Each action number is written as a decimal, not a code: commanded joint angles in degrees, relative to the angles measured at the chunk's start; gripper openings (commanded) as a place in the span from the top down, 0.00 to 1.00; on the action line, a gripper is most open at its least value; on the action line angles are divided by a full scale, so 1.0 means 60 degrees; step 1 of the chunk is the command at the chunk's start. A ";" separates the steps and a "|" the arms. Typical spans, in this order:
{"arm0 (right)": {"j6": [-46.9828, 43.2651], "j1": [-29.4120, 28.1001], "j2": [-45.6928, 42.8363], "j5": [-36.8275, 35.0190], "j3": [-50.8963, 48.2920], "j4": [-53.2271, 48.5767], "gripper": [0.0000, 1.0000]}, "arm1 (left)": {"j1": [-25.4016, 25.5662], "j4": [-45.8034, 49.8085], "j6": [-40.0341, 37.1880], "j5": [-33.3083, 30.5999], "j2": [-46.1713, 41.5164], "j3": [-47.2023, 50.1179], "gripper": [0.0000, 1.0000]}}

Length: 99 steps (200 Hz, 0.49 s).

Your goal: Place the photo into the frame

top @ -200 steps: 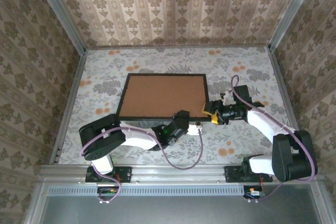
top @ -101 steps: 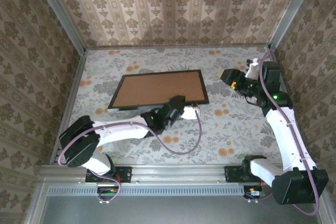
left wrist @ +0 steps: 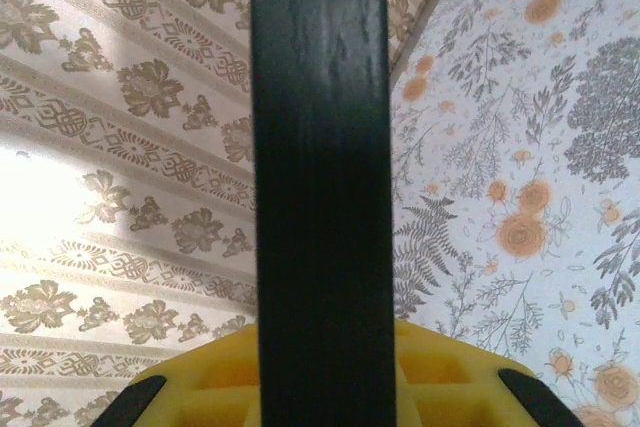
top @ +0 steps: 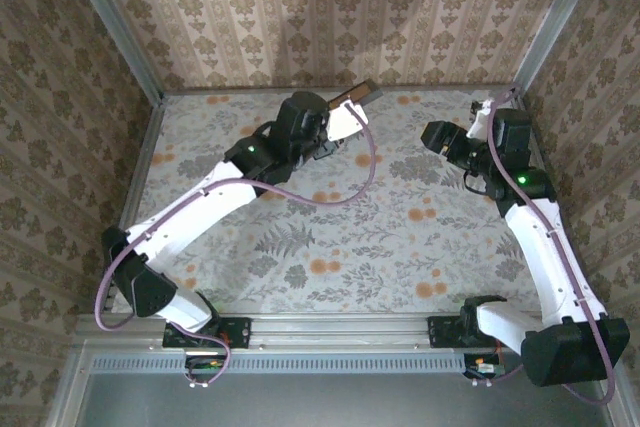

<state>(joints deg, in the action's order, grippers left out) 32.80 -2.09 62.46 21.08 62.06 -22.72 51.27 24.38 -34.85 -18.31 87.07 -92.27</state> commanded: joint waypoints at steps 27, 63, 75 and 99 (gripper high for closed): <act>-0.1006 -0.0392 0.0014 0.0294 -0.0044 0.0694 0.29 | -0.0369 0.1800 0.0593 0.1059 0.0015 -0.3074 1.00; -0.2858 -0.0610 -0.0282 0.1322 -0.0340 0.2034 0.23 | -0.1097 0.4261 0.0350 0.2570 0.0145 -0.4333 1.00; -0.3632 -0.0702 -0.0318 0.1684 -0.0507 0.2652 0.21 | -0.1346 0.5028 0.0136 0.2950 0.0191 -0.4714 1.00; -0.5431 -0.0880 -0.0035 0.2513 -0.0456 0.3303 0.19 | -0.1720 0.6598 -0.0257 0.3684 0.0447 -0.5698 1.00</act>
<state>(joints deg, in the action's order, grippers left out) 13.96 -6.33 61.89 28.71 59.61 -10.83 42.89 55.29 -30.81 -1.15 89.62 -119.55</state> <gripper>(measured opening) 0.803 0.193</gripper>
